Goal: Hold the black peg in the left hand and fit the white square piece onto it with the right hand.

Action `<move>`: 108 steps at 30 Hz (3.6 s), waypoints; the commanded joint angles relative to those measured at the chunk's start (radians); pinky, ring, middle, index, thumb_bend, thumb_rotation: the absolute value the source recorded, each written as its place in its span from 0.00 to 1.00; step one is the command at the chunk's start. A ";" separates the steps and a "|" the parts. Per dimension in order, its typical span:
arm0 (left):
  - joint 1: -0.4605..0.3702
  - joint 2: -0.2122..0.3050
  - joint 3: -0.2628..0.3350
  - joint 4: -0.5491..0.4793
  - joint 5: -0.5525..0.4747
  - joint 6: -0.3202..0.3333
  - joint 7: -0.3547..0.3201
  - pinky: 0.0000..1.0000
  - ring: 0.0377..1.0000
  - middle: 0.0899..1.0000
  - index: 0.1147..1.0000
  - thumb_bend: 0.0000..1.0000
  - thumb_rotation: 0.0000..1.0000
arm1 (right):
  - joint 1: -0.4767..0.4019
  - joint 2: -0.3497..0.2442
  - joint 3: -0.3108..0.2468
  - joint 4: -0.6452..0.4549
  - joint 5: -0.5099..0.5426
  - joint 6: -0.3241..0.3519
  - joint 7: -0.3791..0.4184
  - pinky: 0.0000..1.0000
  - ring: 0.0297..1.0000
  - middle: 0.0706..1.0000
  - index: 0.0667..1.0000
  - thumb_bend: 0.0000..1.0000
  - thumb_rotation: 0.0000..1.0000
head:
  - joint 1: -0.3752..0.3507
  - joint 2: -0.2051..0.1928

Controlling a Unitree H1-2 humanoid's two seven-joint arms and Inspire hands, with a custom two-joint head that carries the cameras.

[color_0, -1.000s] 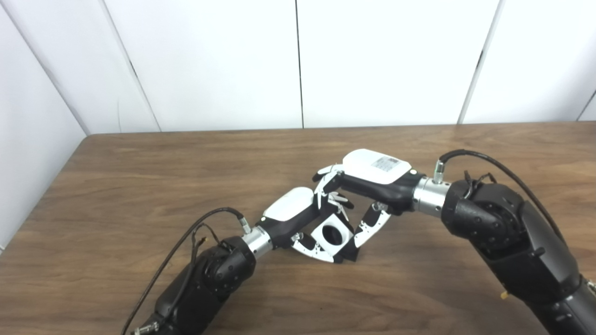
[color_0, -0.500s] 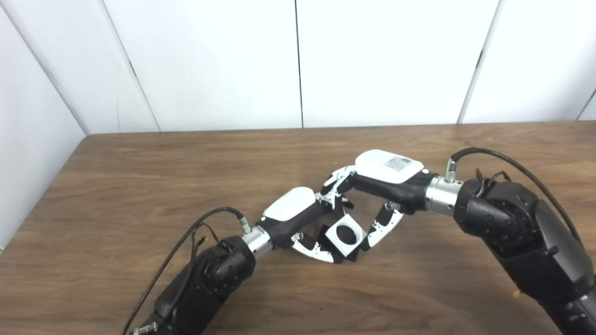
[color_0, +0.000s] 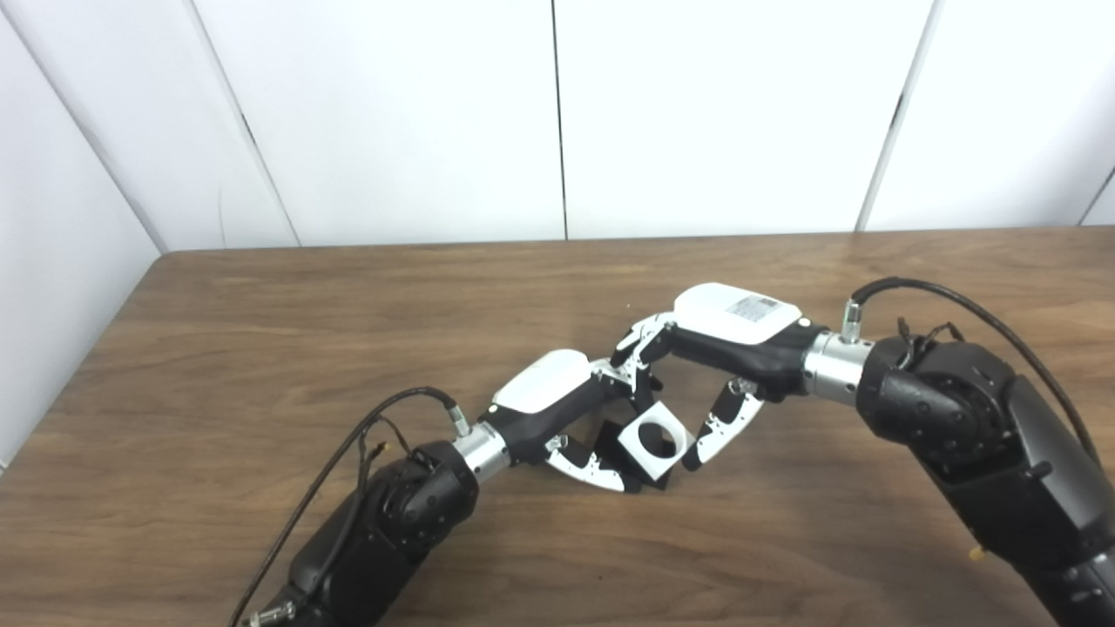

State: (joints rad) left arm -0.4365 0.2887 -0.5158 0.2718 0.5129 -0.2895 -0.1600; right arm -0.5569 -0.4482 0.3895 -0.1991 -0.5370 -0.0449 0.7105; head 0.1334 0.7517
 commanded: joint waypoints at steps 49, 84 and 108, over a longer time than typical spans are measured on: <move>0.034 0.018 -0.041 0.010 0.073 0.065 -0.061 0.79 0.89 0.82 0.43 0.52 0.08 | -0.021 0.007 -0.006 0.086 -0.014 -0.030 -0.086 0.74 0.85 0.79 0.44 0.52 0.14 | -0.018 0.018; 0.030 0.007 -0.049 0.021 0.076 0.079 -0.069 0.79 0.90 0.82 0.43 0.52 0.08 | -0.105 0.004 -0.001 0.057 -0.017 -0.015 -0.042 0.74 0.85 0.78 0.45 0.52 0.14 | -0.011 0.018; 0.029 0.015 -0.046 0.018 0.065 0.084 -0.081 0.80 0.90 0.82 0.43 0.52 0.08 | -0.183 -0.068 0.014 -0.056 -0.013 -0.044 0.076 0.85 0.87 0.78 0.44 0.52 0.14 | -0.026 0.019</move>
State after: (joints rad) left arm -0.4338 0.2909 -0.5220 0.2464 0.5161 -0.2534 -0.1649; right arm -0.6848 -0.5095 0.4137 -0.2197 -0.5627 -0.0748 0.7766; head 0.1074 0.7701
